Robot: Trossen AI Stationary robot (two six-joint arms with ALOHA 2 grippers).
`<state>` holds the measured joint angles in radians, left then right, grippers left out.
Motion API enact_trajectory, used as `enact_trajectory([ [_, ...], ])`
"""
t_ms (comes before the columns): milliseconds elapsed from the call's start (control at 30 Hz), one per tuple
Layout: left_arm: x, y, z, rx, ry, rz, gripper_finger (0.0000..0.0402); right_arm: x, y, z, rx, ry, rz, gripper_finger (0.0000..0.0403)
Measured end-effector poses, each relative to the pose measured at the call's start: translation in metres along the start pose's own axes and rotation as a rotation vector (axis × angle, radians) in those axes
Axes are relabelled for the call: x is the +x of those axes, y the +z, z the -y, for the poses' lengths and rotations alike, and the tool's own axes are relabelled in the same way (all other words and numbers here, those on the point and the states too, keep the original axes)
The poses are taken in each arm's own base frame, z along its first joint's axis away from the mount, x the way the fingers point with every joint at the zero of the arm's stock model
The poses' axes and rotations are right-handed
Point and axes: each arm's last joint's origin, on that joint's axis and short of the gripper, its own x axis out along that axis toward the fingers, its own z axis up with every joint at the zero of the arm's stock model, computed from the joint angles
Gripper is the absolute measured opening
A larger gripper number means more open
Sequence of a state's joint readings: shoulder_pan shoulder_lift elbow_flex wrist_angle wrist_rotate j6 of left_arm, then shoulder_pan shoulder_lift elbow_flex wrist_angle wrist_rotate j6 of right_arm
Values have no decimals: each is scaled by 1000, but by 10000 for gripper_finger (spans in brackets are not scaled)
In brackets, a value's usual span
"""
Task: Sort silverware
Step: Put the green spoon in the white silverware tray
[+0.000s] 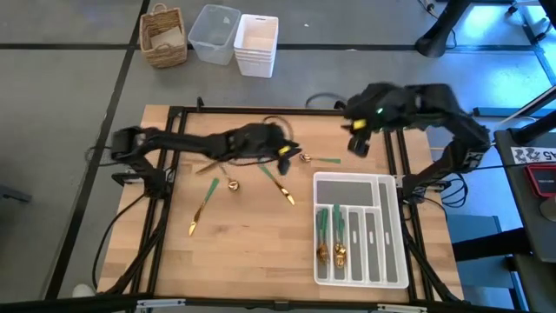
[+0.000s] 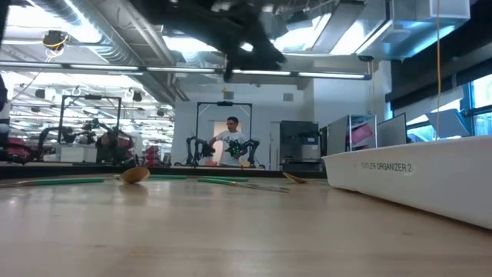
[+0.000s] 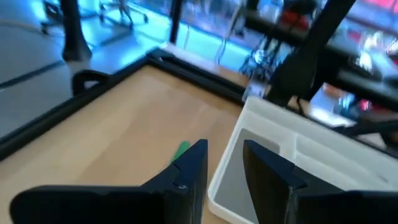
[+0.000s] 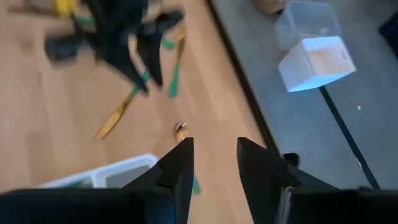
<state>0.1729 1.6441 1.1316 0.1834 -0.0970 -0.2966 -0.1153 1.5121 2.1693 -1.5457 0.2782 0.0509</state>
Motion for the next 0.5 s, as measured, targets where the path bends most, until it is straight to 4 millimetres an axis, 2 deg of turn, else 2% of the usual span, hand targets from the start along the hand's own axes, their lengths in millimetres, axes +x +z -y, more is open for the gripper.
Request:
enact_trajectory([
  [133,46,12,-10,59,-22,-110,95,-23,-9,17,62,-25,84,124],
  [300,95,15,-20,118,-53,-223,95,-52,-31,25,102,-25,155,124],
  [400,120,12,-25,159,-68,-287,95,-61,-48,27,130,-22,203,124],
  [500,138,4,-31,200,-63,-356,95,-59,-66,27,168,-17,272,124],
])
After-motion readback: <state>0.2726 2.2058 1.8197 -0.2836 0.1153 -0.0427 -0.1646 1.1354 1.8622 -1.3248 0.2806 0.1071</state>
